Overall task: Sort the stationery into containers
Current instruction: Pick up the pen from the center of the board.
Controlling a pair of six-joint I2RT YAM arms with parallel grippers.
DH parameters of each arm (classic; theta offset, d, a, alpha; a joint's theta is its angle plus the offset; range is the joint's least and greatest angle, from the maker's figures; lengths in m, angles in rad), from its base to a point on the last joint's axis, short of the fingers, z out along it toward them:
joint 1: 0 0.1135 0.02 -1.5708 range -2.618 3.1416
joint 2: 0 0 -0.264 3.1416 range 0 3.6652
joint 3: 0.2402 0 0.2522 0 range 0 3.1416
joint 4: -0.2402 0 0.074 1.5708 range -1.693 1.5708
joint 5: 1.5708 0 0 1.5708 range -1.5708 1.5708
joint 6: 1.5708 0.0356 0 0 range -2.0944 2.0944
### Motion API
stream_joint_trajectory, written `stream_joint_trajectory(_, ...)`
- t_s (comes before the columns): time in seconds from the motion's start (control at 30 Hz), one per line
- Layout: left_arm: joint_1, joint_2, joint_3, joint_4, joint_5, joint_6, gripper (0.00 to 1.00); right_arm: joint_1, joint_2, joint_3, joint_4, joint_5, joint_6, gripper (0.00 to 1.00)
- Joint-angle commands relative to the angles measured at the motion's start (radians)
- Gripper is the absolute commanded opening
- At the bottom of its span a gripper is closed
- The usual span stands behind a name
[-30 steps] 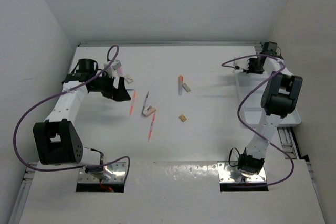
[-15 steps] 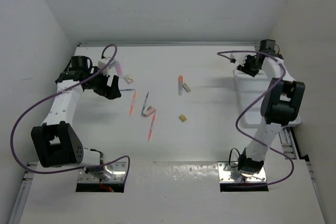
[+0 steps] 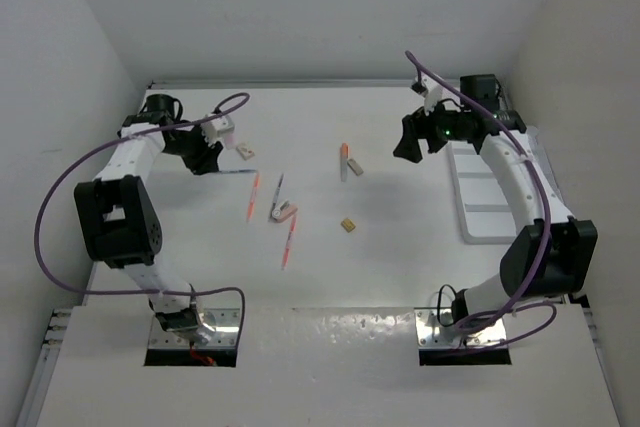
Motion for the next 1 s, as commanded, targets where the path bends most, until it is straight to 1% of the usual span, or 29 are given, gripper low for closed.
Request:
stream_joint_trajectory(0.0, 0.013, 0.119, 0.103, -0.014, 0.111, 0.167, 0.47, 0.029, -0.014, -0.019, -0.076, -0.103, 0.153, 0.82)
stream_joint_trajectory(0.17, 0.006, 0.263, 0.221, -0.057, 0.172, 0.201, 0.42, 0.038, -0.054, -0.067, -0.042, -0.125, 0.190, 0.79)
stream_joint_trajectory(0.27, -0.026, 0.340, 0.247, -0.062, 0.137, 0.221, 0.40, 0.041, -0.051, -0.067, -0.039, -0.128, 0.205, 0.78)
stream_joint_trajectory(0.43, -0.032, 0.398, 0.253, -0.044, 0.057, 0.245, 0.39, 0.040, -0.028, -0.054, -0.048, -0.142, 0.228, 0.78)
stream_joint_trajectory(0.67, -0.053, 0.492, 0.318, -0.103, -0.041, 0.284, 0.38, 0.054, 0.006, -0.039, -0.057, -0.160, 0.225, 0.76)
stream_joint_trajectory(0.8, -0.070, 0.514, 0.318, -0.105, -0.105, 0.291, 0.37, 0.060, 0.000, -0.045, -0.050, -0.166, 0.230, 0.75)
stream_joint_trajectory(0.9, -0.083, 0.523, 0.309, -0.119, -0.145, 0.313, 0.31, 0.066, -0.011, -0.054, -0.040, -0.169, 0.239, 0.74)
stream_joint_trajectory(0.97, -0.090, 0.514, 0.280, -0.107, -0.173, 0.305, 0.19, 0.067, -0.017, -0.056, -0.039, -0.166, 0.254, 0.73)
